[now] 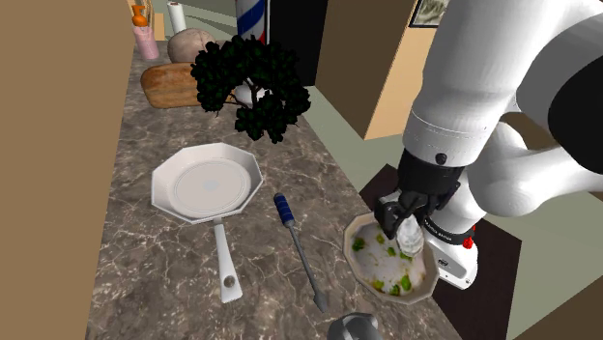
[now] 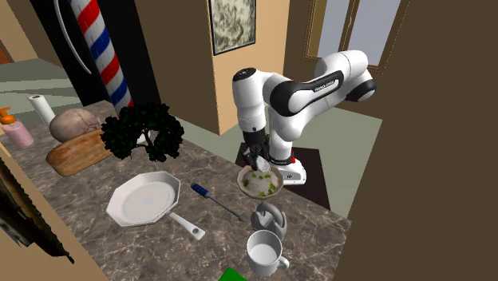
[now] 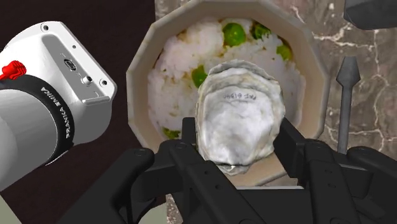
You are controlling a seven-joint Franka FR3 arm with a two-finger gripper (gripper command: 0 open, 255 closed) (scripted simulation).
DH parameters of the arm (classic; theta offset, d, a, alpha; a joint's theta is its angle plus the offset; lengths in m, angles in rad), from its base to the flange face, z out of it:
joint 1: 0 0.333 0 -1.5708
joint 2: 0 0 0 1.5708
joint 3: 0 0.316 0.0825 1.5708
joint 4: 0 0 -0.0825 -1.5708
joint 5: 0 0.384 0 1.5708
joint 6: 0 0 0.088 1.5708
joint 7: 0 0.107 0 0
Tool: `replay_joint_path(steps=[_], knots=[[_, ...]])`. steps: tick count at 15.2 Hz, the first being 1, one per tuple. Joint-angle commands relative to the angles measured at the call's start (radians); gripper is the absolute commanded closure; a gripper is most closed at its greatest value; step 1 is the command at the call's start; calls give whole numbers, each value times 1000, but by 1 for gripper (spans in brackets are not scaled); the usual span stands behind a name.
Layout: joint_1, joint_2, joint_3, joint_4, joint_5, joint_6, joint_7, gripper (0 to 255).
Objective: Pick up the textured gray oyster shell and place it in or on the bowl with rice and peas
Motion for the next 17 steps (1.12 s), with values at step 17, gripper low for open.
replay_joint_path(steps=[17], knots=[[26,16,100,-122,94,137,-19,255]])
